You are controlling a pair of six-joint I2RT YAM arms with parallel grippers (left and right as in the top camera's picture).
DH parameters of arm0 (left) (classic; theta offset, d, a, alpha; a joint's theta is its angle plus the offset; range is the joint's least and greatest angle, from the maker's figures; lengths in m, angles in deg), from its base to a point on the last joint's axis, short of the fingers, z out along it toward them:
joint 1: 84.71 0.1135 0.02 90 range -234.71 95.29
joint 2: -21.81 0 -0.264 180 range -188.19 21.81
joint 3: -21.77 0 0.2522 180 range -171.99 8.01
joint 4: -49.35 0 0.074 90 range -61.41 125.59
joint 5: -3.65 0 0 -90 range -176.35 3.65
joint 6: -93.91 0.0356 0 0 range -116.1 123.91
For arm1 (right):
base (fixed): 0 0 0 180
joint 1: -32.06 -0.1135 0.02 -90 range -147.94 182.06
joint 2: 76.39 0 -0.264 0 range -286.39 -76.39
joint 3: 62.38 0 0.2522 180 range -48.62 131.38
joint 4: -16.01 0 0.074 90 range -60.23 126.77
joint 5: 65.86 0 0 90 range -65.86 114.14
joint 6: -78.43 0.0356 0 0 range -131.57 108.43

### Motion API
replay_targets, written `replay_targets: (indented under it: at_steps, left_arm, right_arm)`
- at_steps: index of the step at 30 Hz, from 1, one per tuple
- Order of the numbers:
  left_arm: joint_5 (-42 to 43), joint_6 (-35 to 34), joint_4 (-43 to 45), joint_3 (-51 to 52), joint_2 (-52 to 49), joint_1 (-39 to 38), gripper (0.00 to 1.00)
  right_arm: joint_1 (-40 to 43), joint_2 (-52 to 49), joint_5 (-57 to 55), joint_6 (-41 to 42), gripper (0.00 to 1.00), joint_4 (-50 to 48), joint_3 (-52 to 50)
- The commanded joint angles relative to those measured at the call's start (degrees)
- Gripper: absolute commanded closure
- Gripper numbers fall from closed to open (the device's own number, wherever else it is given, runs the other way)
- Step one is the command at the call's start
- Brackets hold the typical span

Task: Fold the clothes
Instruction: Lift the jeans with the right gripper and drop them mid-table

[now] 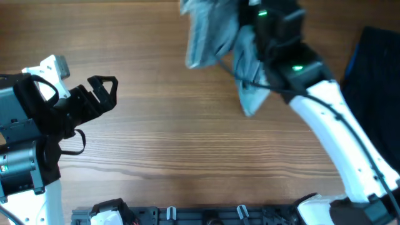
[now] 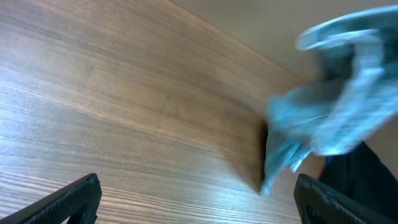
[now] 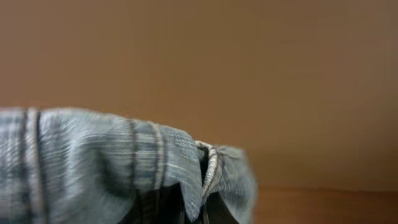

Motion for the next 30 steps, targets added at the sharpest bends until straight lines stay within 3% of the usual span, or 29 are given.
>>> replay_targets:
  at_steps: [1,2,3,4,8,9,11,13,16,21,30]
  left_arm:
    - [-0.6,3.0,-0.1,-0.8,-0.1,0.4,0.0]
    - [-0.7,2.9,-0.1,-0.8,-0.1,0.4,0.01]
    - [-0.9,2.9,-0.1,-0.8,-0.1,0.4,0.01]
    - [-1.2,2.9,-0.1,-0.8,-0.1,0.4,0.0]
    - [-2.6,2.9,-0.1,-0.8,-0.1,0.4,0.01]
    - [-2.7,2.9,-0.1,-0.8,-0.1,0.4,0.01]
    - [-2.7,2.9,-0.1,-0.8,-0.1,0.4,0.01]
    - [-2.7,2.9,-0.1,-0.8,-0.1,0.4,0.0]
    - [-2.7,2.9,-0.2,-0.8,-0.1,0.4,0.01]
    - [-2.7,2.9,-1.0,-0.8,-0.1,0.4,0.01]
    - [-2.7,2.9,-1.1,-0.8,-0.3,0.4,0.0]
  right_arm:
    - [6.4,3.0,-11.5,-3.1,0.96,-0.2,1.6]
    - [6.8,3.4,-9.0,-3.5,0.96,0.4,1.6]
    - [6.0,4.3,3.7,-3.7,0.96,3.5,1.6]
    - [5.3,4.3,8.4,-3.0,0.95,4.8,1.6]
    - [1.5,3.1,25.9,5.9,0.92,9.7,1.6]
    - [0.2,2.1,30.3,7.7,0.87,10.4,1.6]
    - [-3.5,-0.5,38.5,9.8,0.64,11.1,1.6]
    - [-7.2,-2.8,43.7,9.2,0.52,11.4,1.6]
    - [-11.1,-3.3,39.7,2.9,0.4,12.0,1.6]
    - [-9.7,-2.7,24.0,2.5,0.28,14.0,1.6]
    - [1.7,-11.2,24.8,9.7,0.18,28.6,1.1]
